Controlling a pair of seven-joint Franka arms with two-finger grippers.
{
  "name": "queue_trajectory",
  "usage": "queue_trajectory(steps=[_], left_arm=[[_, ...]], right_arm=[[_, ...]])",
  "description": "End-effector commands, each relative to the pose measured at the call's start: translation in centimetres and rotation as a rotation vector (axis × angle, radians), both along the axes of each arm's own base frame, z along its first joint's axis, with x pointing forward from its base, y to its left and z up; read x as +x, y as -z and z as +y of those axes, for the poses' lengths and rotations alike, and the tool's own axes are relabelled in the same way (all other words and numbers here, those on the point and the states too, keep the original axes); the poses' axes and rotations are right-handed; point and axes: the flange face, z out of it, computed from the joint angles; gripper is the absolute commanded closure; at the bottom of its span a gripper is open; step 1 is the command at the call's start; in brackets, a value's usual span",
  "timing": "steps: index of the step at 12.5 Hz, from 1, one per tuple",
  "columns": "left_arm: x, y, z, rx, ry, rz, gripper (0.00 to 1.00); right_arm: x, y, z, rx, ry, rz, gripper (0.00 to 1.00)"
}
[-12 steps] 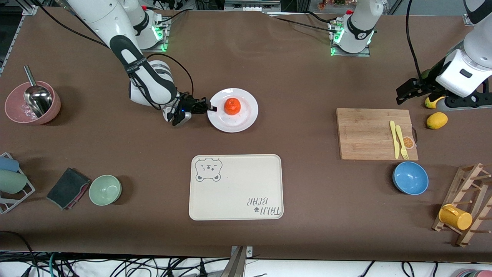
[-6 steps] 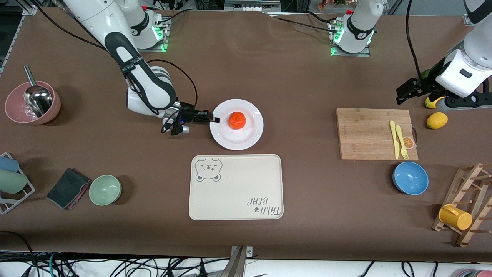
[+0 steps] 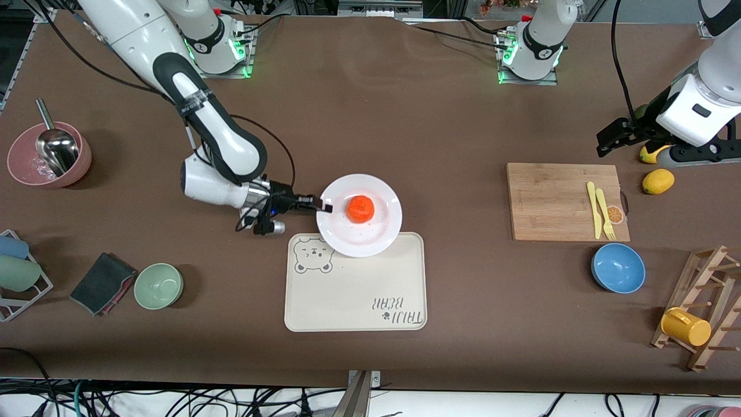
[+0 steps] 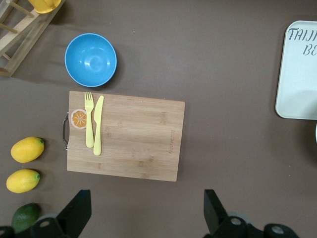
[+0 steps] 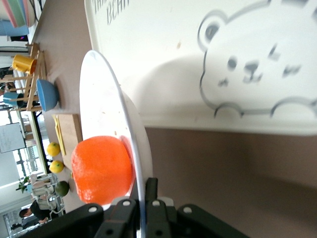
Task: Place orange and plate with both arms
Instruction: 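Slide the plate with the right gripper onto the bear placemat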
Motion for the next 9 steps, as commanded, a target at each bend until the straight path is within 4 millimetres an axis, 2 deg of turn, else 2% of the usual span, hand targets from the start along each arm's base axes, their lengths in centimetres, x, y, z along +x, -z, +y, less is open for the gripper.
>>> queue_trajectory(steps=[1,3,6,9], left_arm=[[-0.5,-0.3,0.3,-0.007,0.021,0.011,0.00],[-0.5,-0.3,0.3,-0.007,0.021,0.011,0.00],[-0.5,-0.2,0.3,-0.007,0.020,0.012,0.00],[-0.5,-0.2,0.3,-0.007,0.020,0.012,0.00]], right_arm=[[5.6,1.0,-0.5,0.021,0.018,0.047,1.00],[8.5,1.1,-0.3,0.043,0.056,0.068,1.00],[11.0,3.5,-0.4,0.077,0.095,0.064,1.00],[10.8,4.7,0.8,0.063,0.071,0.058,1.00]])
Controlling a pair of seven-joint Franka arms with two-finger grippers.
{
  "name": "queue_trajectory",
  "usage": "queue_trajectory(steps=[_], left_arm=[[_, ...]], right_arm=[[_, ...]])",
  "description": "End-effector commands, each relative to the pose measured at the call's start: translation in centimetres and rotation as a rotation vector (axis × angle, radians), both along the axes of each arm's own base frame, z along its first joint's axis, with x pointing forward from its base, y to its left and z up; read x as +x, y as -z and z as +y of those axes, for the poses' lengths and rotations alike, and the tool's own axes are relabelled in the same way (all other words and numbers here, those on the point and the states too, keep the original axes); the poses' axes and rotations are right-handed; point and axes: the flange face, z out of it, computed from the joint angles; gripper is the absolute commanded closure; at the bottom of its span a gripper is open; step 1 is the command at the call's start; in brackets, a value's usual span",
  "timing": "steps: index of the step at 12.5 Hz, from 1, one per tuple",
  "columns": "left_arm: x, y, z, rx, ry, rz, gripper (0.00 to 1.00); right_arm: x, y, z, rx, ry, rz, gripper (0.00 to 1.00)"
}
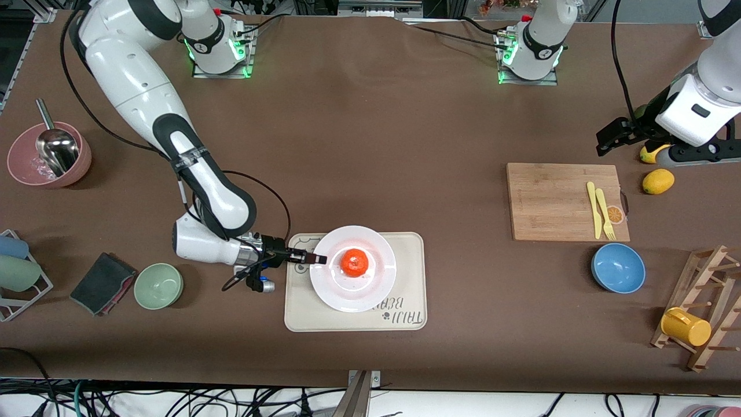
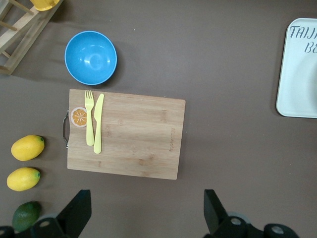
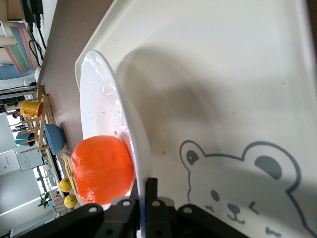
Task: Place orange and plate with both arms
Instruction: 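Slide the plate with the right gripper onto the bear placemat, then open the right gripper and release the plate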
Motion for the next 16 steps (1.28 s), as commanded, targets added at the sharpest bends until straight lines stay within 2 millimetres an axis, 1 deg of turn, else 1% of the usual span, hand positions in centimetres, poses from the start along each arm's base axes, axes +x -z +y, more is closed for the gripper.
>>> queue_trajectory(steps=[1,3,5,6,7,8,10,11,13,14,15,16], left_arm=[[-0.5,-0.3,0.3,-0.007,0.020,0.006,0.00],[-0.5,-0.4,0.2,-0.007,0.020,0.003,0.00],[-0.5,-0.4,0.1,-0.007,0.020,0.003,0.00],[-0.5,-0.4,0.1,-0.007,0.021,0.005,0.00],[-0.5,-0.4,0.1,-0.007,0.021,0.003,0.00],[-0.5,-0.4,0.1,-0.007,0.021,0.003,0.00],[-0.5,-0.4,0.1,-0.007,0.021,0.003,0.00],[-0.5,-0.4,0.1,-0.007,0.021,0.005,0.00],[-0.5,-0.5,0.1,-0.007,0.021,0.003,0.00],[-0.5,-0.5,0.1,-0.007,0.020,0.003,0.00],[-0.5,-0.4,0.0,-0.007,0.021,0.005,0.00],[-0.5,-0.5,0.0,-0.007,0.021,0.003,0.00]], right_arm=[[0.8,0.3,1.1,0.010,-0.007,-0.001,1.00],[0.8,0.4,1.0,0.005,-0.014,-0.005,0.98],[1.1,0.5,-0.1,-0.025,-0.033,-0.022,0.68],[1.2,0.4,-0.6,-0.036,-0.038,-0.027,0.50],[1.1,0.5,-0.5,-0.045,-0.046,-0.029,0.11],[1.0,0.4,-0.7,-0.059,-0.066,-0.035,0.00],[1.0,-1.2,-0.9,-0.092,-0.130,-0.048,0.00],[1.1,-1.8,-1.4,-0.115,-0.162,-0.054,0.00],[0.9,-4.1,-3.3,-0.175,-0.232,-0.052,0.00],[0.4,-5.7,-4.2,-0.220,-0.272,-0.051,0.00],[-0.6,-6.6,-5.3,-0.277,-0.316,-0.043,0.00],[-1.5,-7.7,-7.0,-0.351,-0.356,-0.042,0.00]])
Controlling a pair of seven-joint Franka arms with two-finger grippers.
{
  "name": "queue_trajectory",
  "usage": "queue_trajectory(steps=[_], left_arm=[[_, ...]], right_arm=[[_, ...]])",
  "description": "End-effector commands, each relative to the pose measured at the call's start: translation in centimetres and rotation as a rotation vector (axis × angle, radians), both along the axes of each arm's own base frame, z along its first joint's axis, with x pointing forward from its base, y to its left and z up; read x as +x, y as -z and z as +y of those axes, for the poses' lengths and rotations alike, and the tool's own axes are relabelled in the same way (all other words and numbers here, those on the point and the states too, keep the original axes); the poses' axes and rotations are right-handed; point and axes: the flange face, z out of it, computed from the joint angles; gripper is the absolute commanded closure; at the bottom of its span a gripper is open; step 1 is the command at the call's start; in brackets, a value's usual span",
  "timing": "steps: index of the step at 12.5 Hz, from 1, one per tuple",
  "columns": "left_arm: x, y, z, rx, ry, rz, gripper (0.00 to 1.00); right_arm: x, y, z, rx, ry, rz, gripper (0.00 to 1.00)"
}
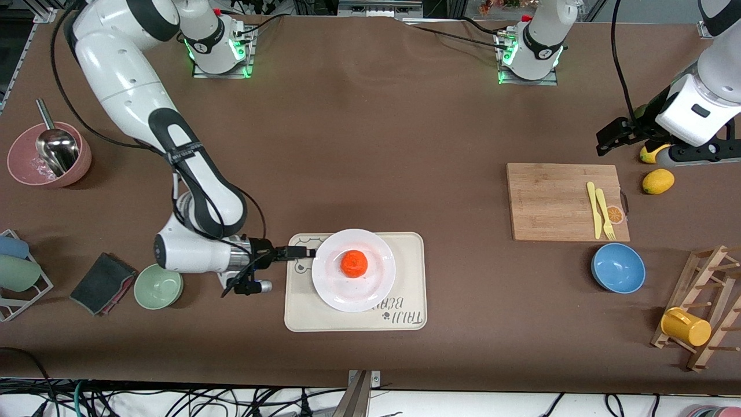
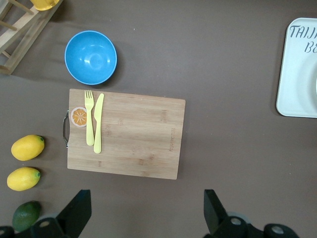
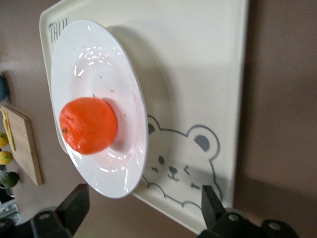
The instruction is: Place orange and plate with both arms
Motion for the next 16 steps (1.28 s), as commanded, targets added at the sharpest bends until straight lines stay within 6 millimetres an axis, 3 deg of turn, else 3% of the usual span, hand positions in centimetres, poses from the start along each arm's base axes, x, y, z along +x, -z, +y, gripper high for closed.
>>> queue_trajectory(steps=[1,3,4,7,9,12,16], left_arm=[[-0.5,-0.5,-0.1,-0.007,0.024,0.002,0.00],[-0.5,-0.5,-0.3,-0.007,0.026,0.002,0.00],[-0.5,-0.5,-0.3,-0.007,0.027,0.002,0.00],[-0.5,-0.5,-0.3,-0.007,0.029,0.002,0.00],[-0.5,-0.5,-0.3,-0.007,0.029,0.002,0.00],[-0.5,-0.5,-0.3,-0.007,0.027,0.002,0.00],[-0.5,-0.5,-0.3,-0.007,0.029,0.002,0.00]], right_arm=[[-3.8,-4.6,-3.5,-0.182,-0.093,0.011,0.00],[-6.8,-10.0,-7.1,-0.328,-0.134,0.012,0.00],[-8.2,-14.0,-8.3,-0.396,-0.152,0.028,0.00],[-11.9,-26.1,-10.3,-0.540,-0.176,-0.017,0.00],[-14.6,-32.4,-11.3,-0.559,-0.157,-0.056,0.00],[-17.1,-37.6,-14.1,-0.668,-0.148,-0.094,0.00],[-17.5,-37.9,-16.2,-0.704,-0.162,-0.073,0.00]])
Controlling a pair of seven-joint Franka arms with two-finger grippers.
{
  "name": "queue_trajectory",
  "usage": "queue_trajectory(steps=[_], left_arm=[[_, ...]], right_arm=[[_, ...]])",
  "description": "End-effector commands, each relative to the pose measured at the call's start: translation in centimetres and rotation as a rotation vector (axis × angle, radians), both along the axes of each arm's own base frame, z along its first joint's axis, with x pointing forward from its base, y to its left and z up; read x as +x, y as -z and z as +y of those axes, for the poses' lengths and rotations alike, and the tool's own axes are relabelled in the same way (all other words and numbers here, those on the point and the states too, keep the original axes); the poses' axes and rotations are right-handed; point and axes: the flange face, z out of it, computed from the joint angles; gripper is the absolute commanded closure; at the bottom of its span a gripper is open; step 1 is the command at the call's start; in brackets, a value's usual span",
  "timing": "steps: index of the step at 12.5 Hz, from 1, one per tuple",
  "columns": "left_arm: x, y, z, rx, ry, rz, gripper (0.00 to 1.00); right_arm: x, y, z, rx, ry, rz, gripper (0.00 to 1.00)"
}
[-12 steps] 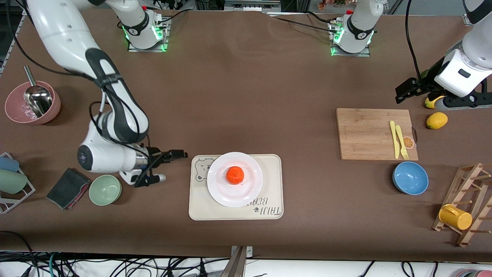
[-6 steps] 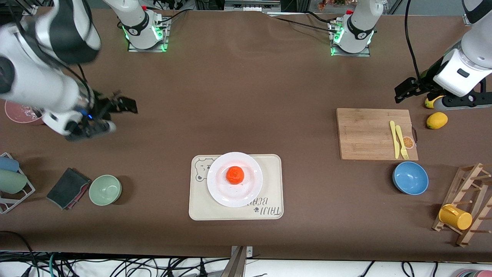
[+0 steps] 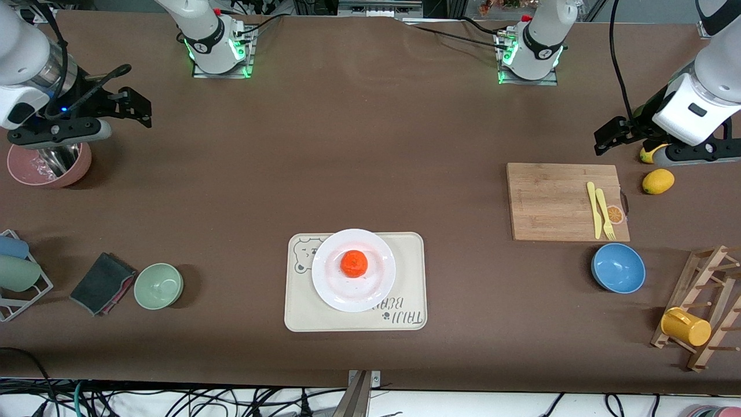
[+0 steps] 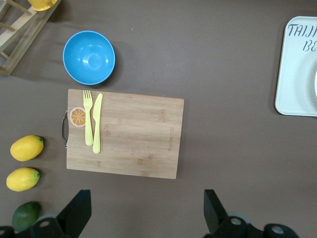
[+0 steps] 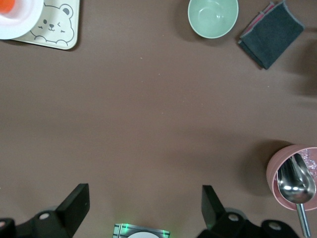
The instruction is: Place orange and plate with both arms
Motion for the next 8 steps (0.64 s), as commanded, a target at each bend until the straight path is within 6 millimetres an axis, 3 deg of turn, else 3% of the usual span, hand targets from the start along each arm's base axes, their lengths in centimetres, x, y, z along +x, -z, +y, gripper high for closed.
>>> queue_trajectory(steps=[1,4,8], left_arm=[[-0.5,-0.4,0.1,-0.007,0.020,0.002,0.00],[-0.5,-0.4,0.1,-0.007,0.020,0.002,0.00],[-0.5,-0.4,0.2,-0.007,0.020,0.002,0.00]], right_arm=[[-0.4,0.6,-0.9,-0.013,-0.010,0.040,0.00],[-0.4,-1.4,-0.3,-0.023,-0.019,0.030,0.00],[-0.3,-1.5,-0.3,-0.010,-0.006,0.036,0.00]])
